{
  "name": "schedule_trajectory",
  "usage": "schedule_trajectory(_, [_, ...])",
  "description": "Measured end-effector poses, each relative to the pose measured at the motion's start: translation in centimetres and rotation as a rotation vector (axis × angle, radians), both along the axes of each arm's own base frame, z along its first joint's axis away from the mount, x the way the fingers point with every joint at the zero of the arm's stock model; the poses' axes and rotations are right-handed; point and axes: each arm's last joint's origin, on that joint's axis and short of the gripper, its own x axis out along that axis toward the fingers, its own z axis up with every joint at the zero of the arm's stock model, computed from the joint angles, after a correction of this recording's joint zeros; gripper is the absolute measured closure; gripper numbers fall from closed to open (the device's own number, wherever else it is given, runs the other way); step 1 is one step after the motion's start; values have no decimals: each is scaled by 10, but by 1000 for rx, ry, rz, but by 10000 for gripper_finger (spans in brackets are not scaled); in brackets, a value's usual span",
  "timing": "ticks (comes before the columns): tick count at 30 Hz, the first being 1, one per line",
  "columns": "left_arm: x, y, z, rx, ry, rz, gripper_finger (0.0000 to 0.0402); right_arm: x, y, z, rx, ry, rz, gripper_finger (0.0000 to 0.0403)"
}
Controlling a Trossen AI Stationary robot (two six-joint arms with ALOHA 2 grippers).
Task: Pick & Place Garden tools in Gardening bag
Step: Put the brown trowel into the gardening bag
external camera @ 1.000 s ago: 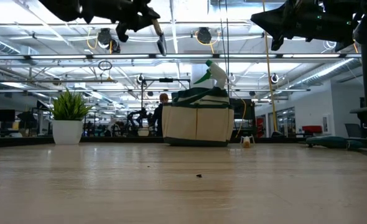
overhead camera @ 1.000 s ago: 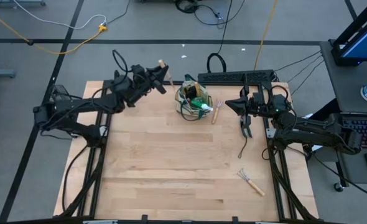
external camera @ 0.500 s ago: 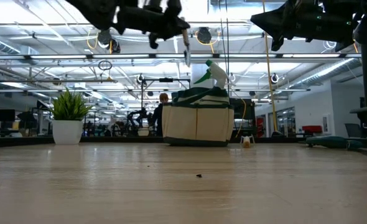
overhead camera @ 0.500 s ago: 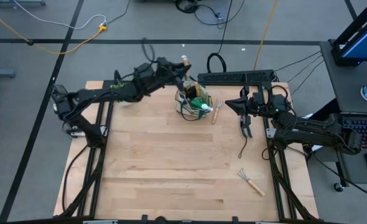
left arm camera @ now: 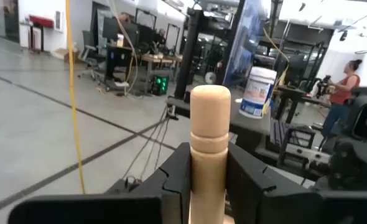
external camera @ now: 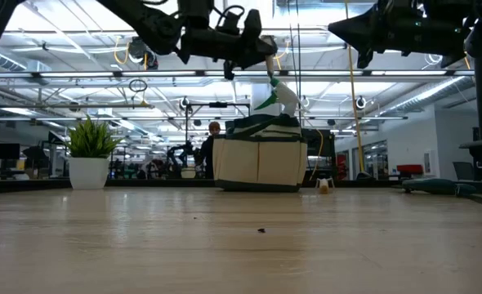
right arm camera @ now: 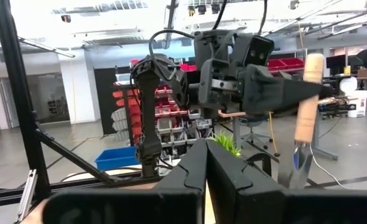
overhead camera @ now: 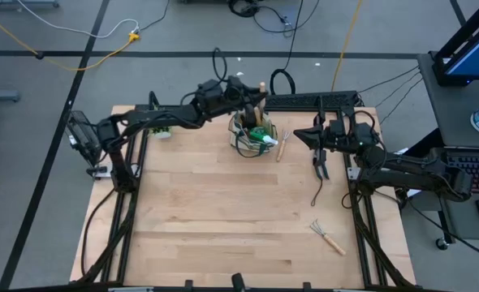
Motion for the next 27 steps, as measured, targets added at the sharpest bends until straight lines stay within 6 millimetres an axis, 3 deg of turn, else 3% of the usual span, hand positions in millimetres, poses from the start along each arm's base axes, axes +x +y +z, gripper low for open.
schedule_trajectory(13, [15, 13, -39, 4, 56, -24, 331, 1, 0, -3, 17, 31, 1, 403])
schedule_trajectory(27, [26, 9, -58, 86, 111, -13, 331, 1, 0, -4, 19, 35, 0, 403])
